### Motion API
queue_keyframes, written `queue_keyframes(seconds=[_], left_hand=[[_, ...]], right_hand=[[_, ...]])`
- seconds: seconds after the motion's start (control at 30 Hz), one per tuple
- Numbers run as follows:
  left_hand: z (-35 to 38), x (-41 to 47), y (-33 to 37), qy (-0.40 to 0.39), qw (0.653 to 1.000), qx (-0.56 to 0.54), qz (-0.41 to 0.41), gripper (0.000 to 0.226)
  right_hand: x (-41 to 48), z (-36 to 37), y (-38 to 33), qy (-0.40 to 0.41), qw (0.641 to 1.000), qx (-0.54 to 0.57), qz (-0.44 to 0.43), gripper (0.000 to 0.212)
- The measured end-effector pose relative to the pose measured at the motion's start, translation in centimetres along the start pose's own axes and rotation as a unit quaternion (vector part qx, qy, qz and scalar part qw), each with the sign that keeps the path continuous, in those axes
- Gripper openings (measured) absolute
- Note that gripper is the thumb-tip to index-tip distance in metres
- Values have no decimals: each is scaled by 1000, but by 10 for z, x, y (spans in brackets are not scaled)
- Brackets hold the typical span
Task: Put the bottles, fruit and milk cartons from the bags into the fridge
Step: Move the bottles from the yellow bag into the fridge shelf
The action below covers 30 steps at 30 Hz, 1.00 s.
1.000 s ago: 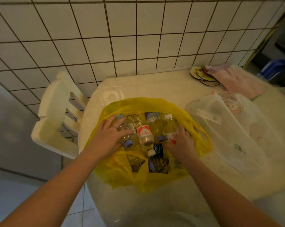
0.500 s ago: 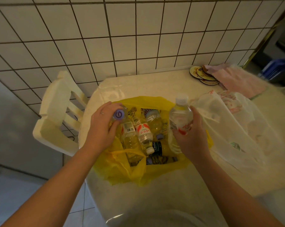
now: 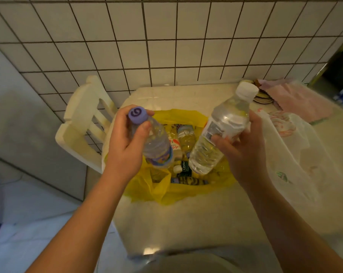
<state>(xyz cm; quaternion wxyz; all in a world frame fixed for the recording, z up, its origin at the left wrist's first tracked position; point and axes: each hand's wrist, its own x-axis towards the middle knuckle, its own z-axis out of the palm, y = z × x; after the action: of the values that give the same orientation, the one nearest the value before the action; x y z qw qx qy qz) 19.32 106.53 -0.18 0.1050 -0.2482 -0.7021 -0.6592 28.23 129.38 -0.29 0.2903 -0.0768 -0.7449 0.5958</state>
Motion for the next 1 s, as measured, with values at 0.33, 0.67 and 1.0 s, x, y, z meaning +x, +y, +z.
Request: queue_keyframes(seconds=[0.33,0.67,1.0], left_hand=[[18,-88,44,158,985,-35,-60,21],[-5,-218,76,243,961,42,-126,28],[-101,-322,120,373,900,112,-193,15]], right_hand=[[-48,-11,-10,-109,972,163,128,51],[-134,16,-4,-270,919,179,226,41],[-232,109,-50,-455,875,116,117,41]])
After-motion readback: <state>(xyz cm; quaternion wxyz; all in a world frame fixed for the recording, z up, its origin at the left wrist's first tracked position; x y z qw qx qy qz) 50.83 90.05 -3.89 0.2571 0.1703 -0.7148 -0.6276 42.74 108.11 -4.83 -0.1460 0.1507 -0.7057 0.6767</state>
